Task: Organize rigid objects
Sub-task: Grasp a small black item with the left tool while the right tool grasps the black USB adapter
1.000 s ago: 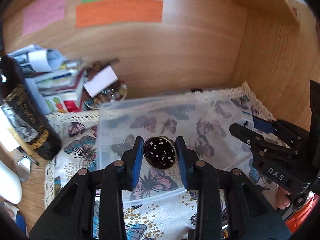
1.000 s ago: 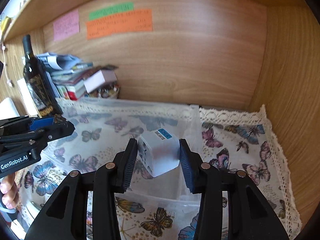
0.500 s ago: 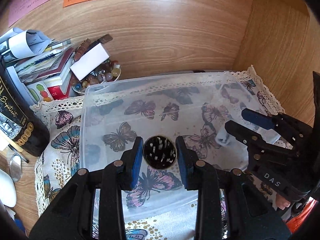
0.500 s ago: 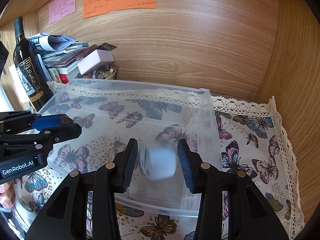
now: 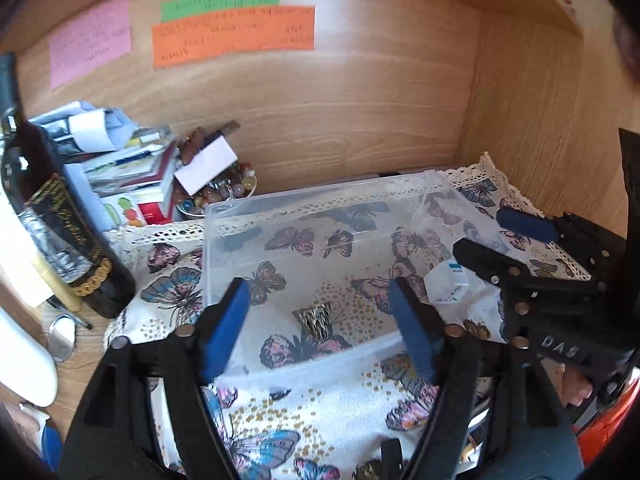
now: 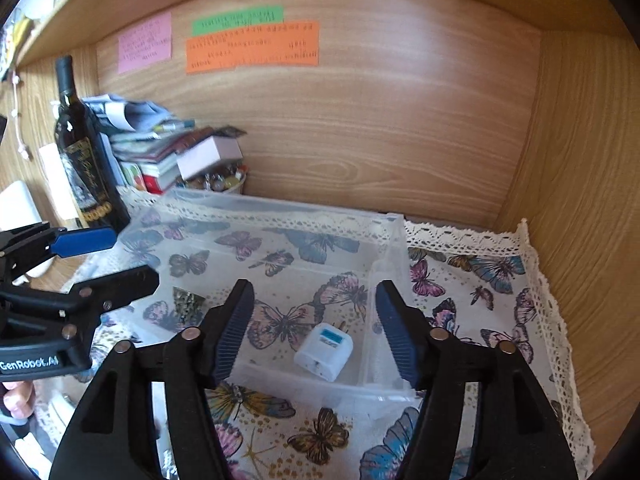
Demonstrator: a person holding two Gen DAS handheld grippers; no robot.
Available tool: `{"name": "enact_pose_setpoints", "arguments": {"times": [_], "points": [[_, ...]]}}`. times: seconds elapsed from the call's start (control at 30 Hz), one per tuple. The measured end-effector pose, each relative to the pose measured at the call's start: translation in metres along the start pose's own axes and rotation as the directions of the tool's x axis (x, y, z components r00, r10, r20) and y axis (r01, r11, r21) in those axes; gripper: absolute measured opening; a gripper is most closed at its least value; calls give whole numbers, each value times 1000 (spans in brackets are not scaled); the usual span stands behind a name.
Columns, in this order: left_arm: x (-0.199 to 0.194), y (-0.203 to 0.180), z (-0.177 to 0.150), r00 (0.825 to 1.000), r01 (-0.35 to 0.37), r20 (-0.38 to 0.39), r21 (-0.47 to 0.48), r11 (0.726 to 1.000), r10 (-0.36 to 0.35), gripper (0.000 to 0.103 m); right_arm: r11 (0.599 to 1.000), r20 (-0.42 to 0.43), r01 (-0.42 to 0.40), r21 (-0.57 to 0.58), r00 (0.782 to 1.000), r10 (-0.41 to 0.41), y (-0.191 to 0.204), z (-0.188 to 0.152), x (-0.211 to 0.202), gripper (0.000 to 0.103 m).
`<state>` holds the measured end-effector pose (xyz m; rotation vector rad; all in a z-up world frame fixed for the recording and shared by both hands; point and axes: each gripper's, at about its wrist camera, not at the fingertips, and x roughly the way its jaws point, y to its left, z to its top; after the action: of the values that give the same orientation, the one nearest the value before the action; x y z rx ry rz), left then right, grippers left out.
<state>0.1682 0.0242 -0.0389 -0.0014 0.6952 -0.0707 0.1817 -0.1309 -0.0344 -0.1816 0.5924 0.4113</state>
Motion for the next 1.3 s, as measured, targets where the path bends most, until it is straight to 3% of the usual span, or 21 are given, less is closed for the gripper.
{"name": "enact_pose_setpoints", "arguments": {"times": [0.27,0.67,1.0,1.17,1.3], "points": [[-24,-4,-30,1000,14,-18,5,1000,-13,88,1000,19,17,15,1000,-18,-2,-23,-35,66],[-23,-21,-80,991,55,-123,4,998,-54,87,994,-72,26,108,997,-18,-11,-81,-62,67],[-15,-32,-97,983,76,-171,15,997,-73,59,996,-203,-26,80,978,42,1,-124,-52,66],[-12,-33,-100,980,79,-182,9,997,-76,50,998,-211,-5,55,977,17,5,-136,-49,52],[-9,-34,-100,980,86,-183,13,996,-83,26,998,-204,0,67,979,14,0,-137,-53,41]]}}
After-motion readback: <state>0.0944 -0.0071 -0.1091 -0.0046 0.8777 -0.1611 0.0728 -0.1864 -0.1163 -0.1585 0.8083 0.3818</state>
